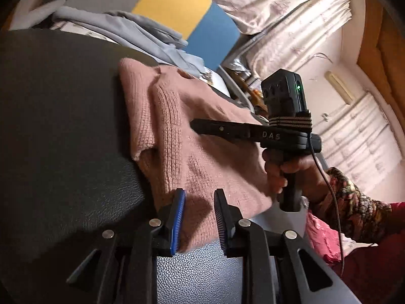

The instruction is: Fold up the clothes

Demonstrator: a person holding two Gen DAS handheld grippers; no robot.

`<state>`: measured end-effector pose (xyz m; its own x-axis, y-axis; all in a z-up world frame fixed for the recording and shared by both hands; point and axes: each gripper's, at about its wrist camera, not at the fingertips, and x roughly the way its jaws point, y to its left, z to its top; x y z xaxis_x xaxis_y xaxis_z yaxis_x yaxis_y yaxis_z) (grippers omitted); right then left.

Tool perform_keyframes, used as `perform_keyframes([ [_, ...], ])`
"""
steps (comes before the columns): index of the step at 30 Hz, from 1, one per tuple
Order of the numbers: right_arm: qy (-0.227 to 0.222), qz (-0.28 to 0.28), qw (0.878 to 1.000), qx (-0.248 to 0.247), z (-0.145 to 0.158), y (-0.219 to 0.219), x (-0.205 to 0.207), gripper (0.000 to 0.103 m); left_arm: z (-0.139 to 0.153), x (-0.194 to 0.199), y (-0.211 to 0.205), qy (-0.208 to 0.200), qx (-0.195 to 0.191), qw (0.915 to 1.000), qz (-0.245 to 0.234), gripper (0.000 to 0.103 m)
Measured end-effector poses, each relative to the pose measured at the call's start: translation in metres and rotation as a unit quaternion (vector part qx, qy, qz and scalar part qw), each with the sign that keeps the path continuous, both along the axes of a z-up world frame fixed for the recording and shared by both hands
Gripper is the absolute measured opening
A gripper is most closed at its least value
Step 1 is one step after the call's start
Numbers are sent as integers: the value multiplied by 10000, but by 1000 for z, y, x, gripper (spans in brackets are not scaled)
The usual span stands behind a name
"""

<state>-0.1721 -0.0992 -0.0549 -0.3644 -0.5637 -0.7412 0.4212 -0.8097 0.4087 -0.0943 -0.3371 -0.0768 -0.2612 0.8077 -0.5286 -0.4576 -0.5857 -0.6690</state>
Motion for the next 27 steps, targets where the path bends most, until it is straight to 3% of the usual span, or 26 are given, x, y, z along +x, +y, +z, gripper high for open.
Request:
perform_keyframes([
  [2, 88, -28, 9999, 59, -2, -2, 4, 24, 2, -2, 5, 57, -11, 10000, -62, 23],
  [5, 147, -72, 9998, 102, 1, -2, 8, 24, 13, -1, 13, 572, -553, 9968, 58, 22],
  [8, 171, -69, 9997, 144, 1, -4, 6, 24, 20, -10, -4, 674, -445, 9956, 466, 23],
  [13, 194, -86, 9997, 128, 1, -2, 6, 24, -1, -31, -6, -150, -49, 9996, 249, 33],
  [17, 203, -71, 9997, 129, 1, -1, 6, 24, -1, -27, 5, -21, 101, 9999, -53, 34],
  [20, 199, -68, 9997, 121, 1, 0, 5, 24, -4, -24, 12, -150, 256, 9986, -440, 34],
  [24, 152, -18, 9997, 164, 3, -2, 3, 24, -2, -6, 17, -143, -130, 9960, -869, 13],
  [27, 93, 43, 9997, 210, 4, -3, 0, 24, 9, 16, 18, 195, -456, 9927, -1101, 7],
])
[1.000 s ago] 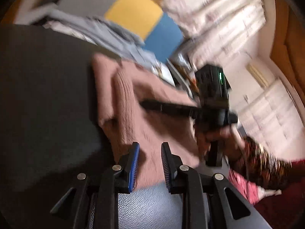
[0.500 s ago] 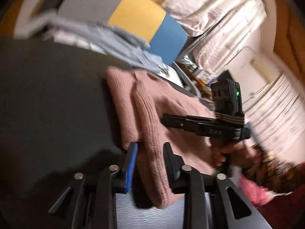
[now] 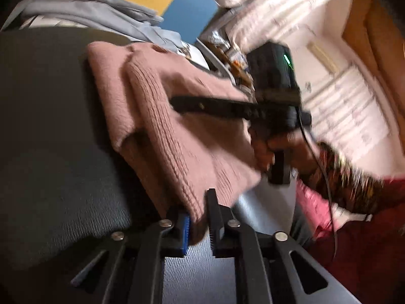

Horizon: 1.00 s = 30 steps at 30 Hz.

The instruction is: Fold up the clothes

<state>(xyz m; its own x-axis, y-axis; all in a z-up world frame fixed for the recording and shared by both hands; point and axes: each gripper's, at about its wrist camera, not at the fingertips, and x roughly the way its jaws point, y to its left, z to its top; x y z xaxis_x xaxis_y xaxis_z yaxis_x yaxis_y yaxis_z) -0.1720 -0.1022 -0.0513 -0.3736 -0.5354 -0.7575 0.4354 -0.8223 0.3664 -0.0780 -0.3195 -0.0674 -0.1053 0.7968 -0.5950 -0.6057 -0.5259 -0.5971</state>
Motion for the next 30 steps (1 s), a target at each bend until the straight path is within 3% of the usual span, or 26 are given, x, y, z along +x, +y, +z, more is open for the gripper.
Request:
perform_keyframes([
  [2, -65, 57, 9999, 63, 1, -1, -2, 24, 14, 15, 2, 330, 54, 9994, -122, 6],
  [5, -74, 91, 9999, 113, 0, -2, 0, 24, 23, 33, 8, 454, -13, 9983, -366, 4],
  [7, -34, 103, 9999, 94, -1, -2, 2, 25, 15, 38, 12, 455, -430, 9971, -436, 4],
  [9, -19, 69, 10000, 60, -3, -1, 4, 25, 2, 31, 4, 194, -643, 9976, -151, 5],
  [10, -7, 49, 10000, 60, -4, -1, 5, 25, 0, 26, -3, 35, -533, 9986, 55, 5],
  [14, 43, -11, 9999, 147, -3, -4, 9, 25, 7, 13, -36, -105, -375, 9951, 909, 7],
  [16, 79, 24, 9997, 213, -3, -5, 10, 27, 11, 12, -43, 17, -675, 9914, 1119, 7],
  [20, 137, 27, 9997, 206, -3, -5, 11, 27, 25, -6, -62, 336, -1034, 9761, 1882, 13],
  [22, 169, -21, 9997, 155, -4, -3, 12, 27, 32, -16, -56, 594, -1094, 9722, 1984, 19],
  [24, 202, -24, 9997, 156, -4, -3, 13, 27, 34, -23, -36, 979, -1404, 9703, 1711, 20],
  [26, 213, -7, 9996, 162, -4, -3, 14, 27, 25, -24, -7, 1414, -2391, 9502, 1412, 20],
  [27, 221, -2, 9996, 150, -4, -3, 14, 27, 19, -23, 3, 1563, -2686, 9417, 1287, 20],
  [29, 241, 4, 9996, 113, -5, -2, 14, 27, 13, -17, 18, 1808, -2858, 9342, 1139, 21],
  [30, 251, 7, 9996, 94, -5, -1, 14, 27, 13, -14, 20, 1864, -2794, 9347, 1164, 20],
])
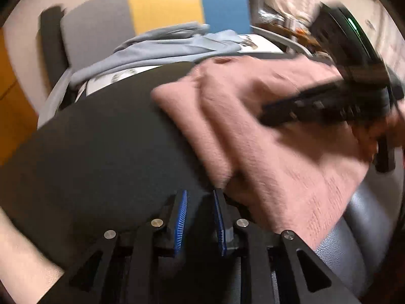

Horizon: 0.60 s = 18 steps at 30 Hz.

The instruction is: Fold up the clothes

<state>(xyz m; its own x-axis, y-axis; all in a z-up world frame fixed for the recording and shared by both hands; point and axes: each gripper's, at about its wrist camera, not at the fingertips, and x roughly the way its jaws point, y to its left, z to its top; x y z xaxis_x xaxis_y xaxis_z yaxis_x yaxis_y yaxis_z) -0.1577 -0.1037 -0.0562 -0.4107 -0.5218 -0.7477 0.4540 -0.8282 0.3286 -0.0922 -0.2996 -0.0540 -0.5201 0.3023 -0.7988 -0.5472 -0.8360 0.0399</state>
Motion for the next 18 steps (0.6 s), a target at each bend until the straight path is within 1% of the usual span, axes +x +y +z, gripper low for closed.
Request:
perform_keyframes([
  [2, 26, 2, 10000, -30, 0, 0, 1, 27, 2, 1, -2, -23, 288, 9996, 55, 21],
  [5, 65, -25, 10000, -7, 0, -1, 3, 27, 1, -3, -3, -17, 405, 9986, 344, 21],
  [7, 72, -83, 9999, 84, 2, -4, 4, 27, 9, 4, -9, 179, 680, 9968, 388, 21],
  [9, 131, -40, 9997, 180, 9, -7, 5, 28, 16, 11, -10, 348, 875, 9951, 291, 22],
  [10, 166, -8, 9996, 227, 12, -8, 6, 28, 16, 12, -7, 400, 817, 9956, 245, 24],
  [12, 245, 57, 9991, 328, 17, -13, 6, 28, 14, 11, 3, 468, 560, 9972, 182, 24],
  [14, 342, 127, 9984, 438, 20, -21, 4, 28, 11, 4, 7, 399, 527, 9977, 165, 24],
  [15, 345, 122, 9983, 452, 20, -23, 2, 28, 10, 1, 9, 407, 485, 9978, 207, 25],
  [16, 327, 99, 9984, 447, 19, -25, -1, 28, 9, -1, 12, 457, 406, 9977, 281, 27],
  [18, 375, 9, 9984, 419, 20, -26, -6, 28, 8, -5, 17, 556, 248, 9972, 430, 26],
])
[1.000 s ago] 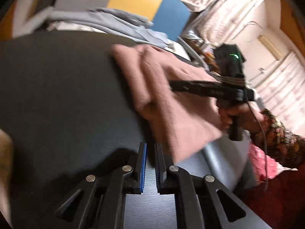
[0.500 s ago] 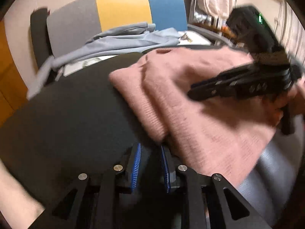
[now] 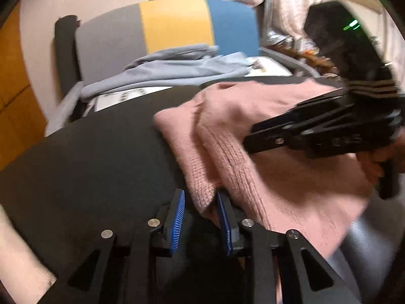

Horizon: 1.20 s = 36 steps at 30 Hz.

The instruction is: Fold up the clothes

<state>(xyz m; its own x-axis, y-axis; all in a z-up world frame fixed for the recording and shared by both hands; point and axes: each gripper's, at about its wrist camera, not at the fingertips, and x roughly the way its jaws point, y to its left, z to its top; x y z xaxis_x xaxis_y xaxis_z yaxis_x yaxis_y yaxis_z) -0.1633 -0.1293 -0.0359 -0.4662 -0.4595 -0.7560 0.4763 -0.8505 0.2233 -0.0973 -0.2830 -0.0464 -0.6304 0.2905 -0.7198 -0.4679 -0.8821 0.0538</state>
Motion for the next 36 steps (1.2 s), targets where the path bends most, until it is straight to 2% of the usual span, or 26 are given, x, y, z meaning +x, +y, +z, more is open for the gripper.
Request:
perform_keyframes([
  [2, 36, -41, 9999, -126, 3, 0, -3, 28, 0, -2, 3, 109, -81, 9997, 185, 21],
  [3, 11, -52, 9999, -91, 1, -1, -5, 28, 1, -1, 2, 158, -29, 9995, 264, 9],
  [4, -19, -66, 10000, -21, -1, -4, -7, 28, 2, 0, -1, 249, -47, 9988, 420, 2],
  [5, -16, -76, 10000, 8, -4, -5, -7, 28, 4, 0, -3, 385, -117, 9971, 653, 0],
  [6, 4, -85, 10000, 17, -6, -6, -8, 29, 5, 1, -8, 439, -64, 9956, 828, 0],
  [8, 3, -172, 9998, -43, -9, -5, -7, 29, 5, 0, -25, 91, 445, 9942, 975, 0],
  [11, -122, -175, 9998, -21, -13, -7, -10, 30, 0, 5, -38, -188, 725, 9912, 1095, 0],
  [14, -245, -103, 9996, 90, -9, -9, -15, 30, 17, 19, -47, -22, 1280, 9838, 1257, 1],
  [16, -176, -96, 9998, 63, 2, -4, -13, 30, 32, 22, -40, 64, 1478, 9812, 1236, 14],
  [17, -141, -92, 9998, 49, 7, -2, -12, 30, 39, 23, -35, 98, 1551, 9804, 1208, 16],
  [19, -6, -362, 9990, -254, 19, 18, -6, 31, 50, 20, -16, 178, 1501, 9841, 934, 16],
  [22, 140, -708, 9972, -188, 26, 46, -5, 31, 55, 1, 34, 281, 824, 9954, 398, 16],
  [24, 51, -713, 9972, -206, 25, 58, -11, 31, 42, -15, 65, 161, 202, 9994, 249, 16],
  [25, -17, -698, 9971, -289, 27, 62, -17, 32, 30, -23, 78, 43, -18, 9997, 228, 16],
  [26, -50, -658, 9972, -350, 31, 63, -25, 33, 18, -28, 85, -108, -66, 9997, 219, 16],
  [27, -71, -605, 9973, -399, 37, 62, -34, 46, 8, -30, 88, -197, -49, 9994, 274, 17],
  [28, -142, -503, 9978, -400, 42, 59, -45, 63, 2, -28, 86, -104, 68, 9991, 399, 18],
  [29, -219, -367, 9986, -326, 47, 52, -54, 67, 1, -24, 84, -19, 194, 9984, 526, 19],
  [32, -207, 128, 9996, 153, 56, 18, -73, 66, 1, -21, 79, -32, 437, 9969, 656, 19],
  [34, -184, 523, 9965, 630, 53, -10, -82, 56, 1, -21, 74, -94, 625, 9958, 655, 19],
  [36, -224, 851, 9899, 1108, 47, -33, -86, 51, 1, -20, 70, -131, 765, 9949, 648, 19],
])
